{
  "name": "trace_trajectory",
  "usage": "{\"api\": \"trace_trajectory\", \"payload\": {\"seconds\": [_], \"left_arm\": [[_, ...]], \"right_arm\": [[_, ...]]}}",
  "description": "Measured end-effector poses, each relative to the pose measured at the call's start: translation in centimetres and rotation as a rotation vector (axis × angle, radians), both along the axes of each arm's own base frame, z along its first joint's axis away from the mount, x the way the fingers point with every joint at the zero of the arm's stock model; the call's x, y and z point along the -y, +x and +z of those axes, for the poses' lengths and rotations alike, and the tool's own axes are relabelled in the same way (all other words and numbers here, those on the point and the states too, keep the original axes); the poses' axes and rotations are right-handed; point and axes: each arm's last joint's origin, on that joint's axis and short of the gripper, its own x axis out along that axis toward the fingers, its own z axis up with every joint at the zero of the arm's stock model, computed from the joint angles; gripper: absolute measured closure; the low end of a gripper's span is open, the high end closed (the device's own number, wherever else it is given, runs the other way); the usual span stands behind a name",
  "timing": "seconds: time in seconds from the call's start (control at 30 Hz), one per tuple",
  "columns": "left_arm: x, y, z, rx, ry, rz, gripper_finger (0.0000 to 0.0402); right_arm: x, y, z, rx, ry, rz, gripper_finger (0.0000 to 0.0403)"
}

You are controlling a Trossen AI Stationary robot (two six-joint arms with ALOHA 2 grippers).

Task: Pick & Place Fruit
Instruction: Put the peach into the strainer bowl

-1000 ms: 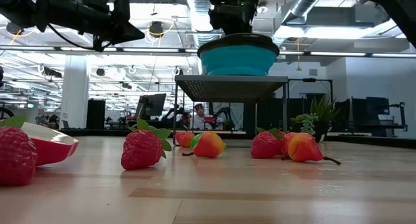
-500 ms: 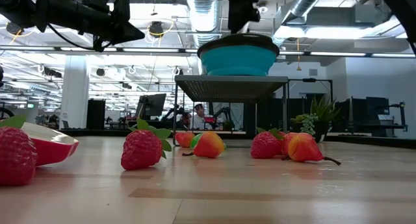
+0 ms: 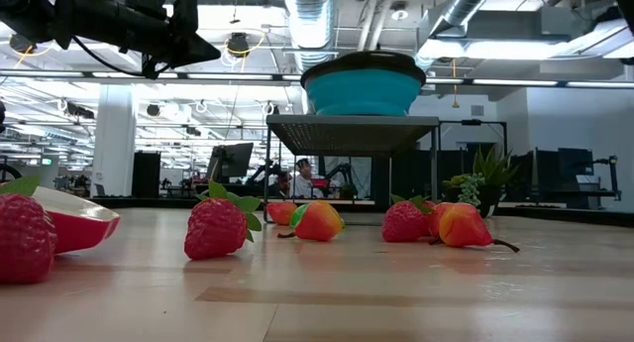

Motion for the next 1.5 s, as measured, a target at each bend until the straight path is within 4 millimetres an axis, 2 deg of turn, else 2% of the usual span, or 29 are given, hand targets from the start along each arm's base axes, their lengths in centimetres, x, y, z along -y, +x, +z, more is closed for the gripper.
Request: {"api": "trace_trajectory", "payload": {"seconds": [0.17, 0.63, 0.77, 0.93, 1.13, 1.3, 1.4, 1.5], "left_arm": [[0.0, 0.0, 0.0, 0.003, 0.001, -0.001, 0.04], [0.0, 0.0, 0.1, 0.011, 0.003, -0.001, 0.04], [0.0, 0.0, 0.1, 0.012, 0.003, -0.001, 0.04], [0.0, 0.0, 0.1, 0.012, 0.003, -0.001, 0.04], [0.0, 0.0, 0.1, 0.012, 0.003, -0.001, 0.04], [0.0, 0.0, 0.1, 0.013, 0.003, -0.001, 0.04], [0.0, 0.0, 0.1, 0.015, 0.004, -0.001, 0.04], [0.0, 0.0, 0.2, 0.018, 0.005, -0.001, 0.04]], "right_arm": [[-1.8, -2.1, 1.9, 0.06, 0.0, -0.033, 0.0399], [-6.5, -7.2, 5.3, 0.184, -0.129, -0.005, 0.0402], [-7.6, -8.4, 6.0, 0.228, -0.123, -0.021, 0.0402], [-9.5, -8.8, 6.0, 0.248, -0.19, 0.019, 0.0402], [-11.3, -8.2, 4.9, 0.245, -0.193, -0.04, 0.0402], [-13.5, -7.4, 1.4, 0.165, -0.15, -0.115, 0.0402], [-14.8, -7.3, -0.8, 0.111, -0.128, -0.174, 0.0402], [-16.0, -7.6, -2.3, 0.096, -0.098, -0.236, 0.0402]]}}
